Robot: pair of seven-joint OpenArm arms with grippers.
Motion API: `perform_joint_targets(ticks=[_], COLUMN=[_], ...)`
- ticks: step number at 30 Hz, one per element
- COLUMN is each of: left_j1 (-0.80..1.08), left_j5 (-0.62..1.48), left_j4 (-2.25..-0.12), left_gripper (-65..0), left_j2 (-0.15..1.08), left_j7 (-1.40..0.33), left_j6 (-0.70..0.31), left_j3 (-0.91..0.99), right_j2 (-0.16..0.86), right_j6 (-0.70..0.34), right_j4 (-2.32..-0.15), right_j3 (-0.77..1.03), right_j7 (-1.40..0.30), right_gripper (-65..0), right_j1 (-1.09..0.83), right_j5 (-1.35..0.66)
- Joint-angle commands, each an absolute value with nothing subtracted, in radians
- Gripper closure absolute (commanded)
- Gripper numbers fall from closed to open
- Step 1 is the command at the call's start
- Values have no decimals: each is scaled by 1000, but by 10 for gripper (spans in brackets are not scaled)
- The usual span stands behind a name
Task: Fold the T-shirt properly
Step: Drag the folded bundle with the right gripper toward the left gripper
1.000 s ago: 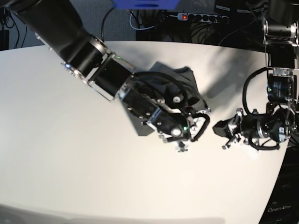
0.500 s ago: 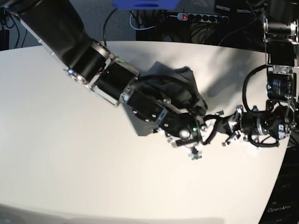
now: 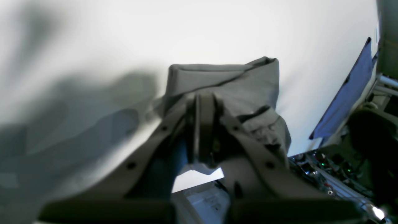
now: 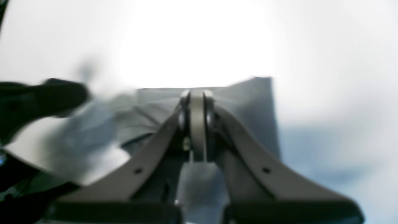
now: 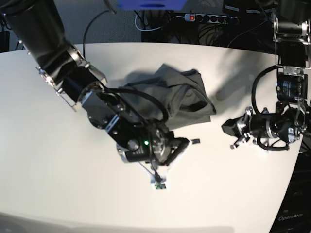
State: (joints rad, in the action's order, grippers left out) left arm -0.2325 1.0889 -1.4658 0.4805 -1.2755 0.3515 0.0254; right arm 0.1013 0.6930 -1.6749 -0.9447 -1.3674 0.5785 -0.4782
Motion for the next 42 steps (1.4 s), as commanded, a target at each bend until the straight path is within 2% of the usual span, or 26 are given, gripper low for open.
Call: perform_joint_targets(ticks=[1, 7, 22, 34, 38, 42], left_j1=[-257, -257, -263, -266, -266, -266], left_j5=[1107, 1107, 1106, 1106, 1106, 1106], left_j4=[-1480, -1480, -1480, -1445, -1445, -1445], left_gripper=[-18, -18, -18, -18, -18, -18], left_j2=[490, 473, 472, 472, 472, 472], left_j7=[-1277, -1277, -1276, -1274, -1274, -1274], left_j6=[351, 351, 351, 351, 351, 351], left_j3=[33, 33, 33, 35, 35, 35], right_j2=[107, 188, 185, 71, 24, -13], right_j6=[698, 698, 698, 698, 698, 698], right_j4=[-1685, -1682, -1673, -1712, -1787, -1845], right_j3=[-941, -943, -943, -946, -946, -946], right_j7=[-1346, -1216, -1219, -1302, -1396, -1396], right_gripper=[-6, -3, -1, -1, -1, -1], right_j1=[588, 515, 381, 189, 154, 137], right_j5=[-481, -478, -478, -481, -481, -481])
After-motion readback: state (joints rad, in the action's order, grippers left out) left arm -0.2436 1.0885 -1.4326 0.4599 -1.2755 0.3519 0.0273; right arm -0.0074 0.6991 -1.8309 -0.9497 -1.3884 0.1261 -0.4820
